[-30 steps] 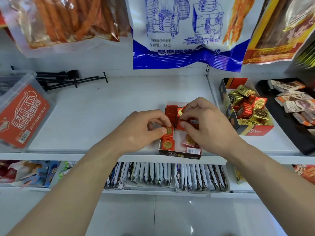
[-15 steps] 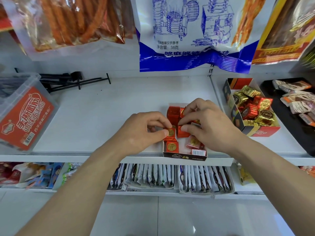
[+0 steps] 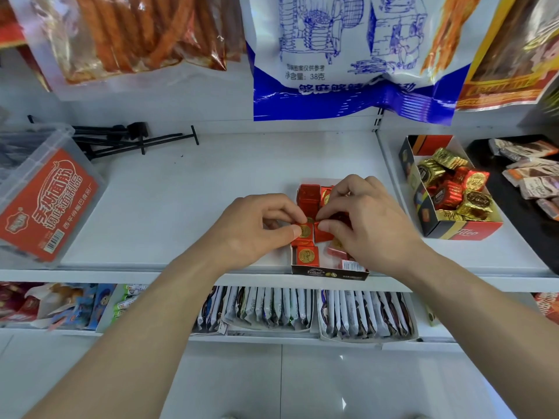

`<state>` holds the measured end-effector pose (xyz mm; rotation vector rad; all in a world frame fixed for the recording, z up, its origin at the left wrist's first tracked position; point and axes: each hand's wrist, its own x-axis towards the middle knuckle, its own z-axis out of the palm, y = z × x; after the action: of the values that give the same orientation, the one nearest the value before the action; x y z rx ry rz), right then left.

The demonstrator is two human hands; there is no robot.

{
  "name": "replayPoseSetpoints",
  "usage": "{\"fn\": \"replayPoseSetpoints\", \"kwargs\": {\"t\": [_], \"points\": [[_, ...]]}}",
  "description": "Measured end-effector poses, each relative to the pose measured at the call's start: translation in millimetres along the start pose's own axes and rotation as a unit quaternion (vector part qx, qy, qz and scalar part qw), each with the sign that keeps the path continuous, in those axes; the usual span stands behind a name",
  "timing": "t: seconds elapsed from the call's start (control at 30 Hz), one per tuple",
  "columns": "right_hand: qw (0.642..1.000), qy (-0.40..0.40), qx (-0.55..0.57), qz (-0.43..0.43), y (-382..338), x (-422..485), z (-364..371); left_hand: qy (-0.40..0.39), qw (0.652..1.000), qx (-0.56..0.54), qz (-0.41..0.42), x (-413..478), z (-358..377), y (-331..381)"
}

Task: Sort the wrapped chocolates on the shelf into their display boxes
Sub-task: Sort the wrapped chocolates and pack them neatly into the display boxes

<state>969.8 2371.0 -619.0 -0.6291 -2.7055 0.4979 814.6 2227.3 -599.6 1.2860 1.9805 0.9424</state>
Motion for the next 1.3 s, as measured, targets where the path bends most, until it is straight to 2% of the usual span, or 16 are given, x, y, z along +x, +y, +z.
{"fn": "replayPoseSetpoints", "kwargs": {"t": [0.4,0.57,0.73,0.87,0.97,1.1,1.3], "points": [[0.999,0.023,-0.023,0.034,1.0,0.3,-7.4,0.016,1.0,0.015,0.011,-1.1,3.2,0.0],[0.999,-0.02,0.011,0.039,2.3,0.1,-11.8,0.013,1.0,0.027,0.005,0.1,1.4,3.1],[0.996,0.011,0.073,0.054,6.7,3.4,-14.1,0.017,0.998,0.044,0.035,1.9,1.7,2.6],[0.999,-0.041,0.011,0.024,6.6,15.6,-15.5,0.039,0.999,0.034,0.014,-1.1,5.3,1.0],[0.993,-0.082,0.074,0.043,10.2,19.9,-13.2,0.064,0.998,0.009,0.003,-4.3,11.4,-0.2],[0.991,-0.026,0.125,0.049,15.6,18.2,-10.3,0.088,0.996,-0.016,-0.006,-4.3,16.9,0.2],[0.99,-0.006,0.127,0.059,12.0,20.9,-12.3,0.102,0.992,-0.061,-0.041,-0.2,14.1,1.4]]}}
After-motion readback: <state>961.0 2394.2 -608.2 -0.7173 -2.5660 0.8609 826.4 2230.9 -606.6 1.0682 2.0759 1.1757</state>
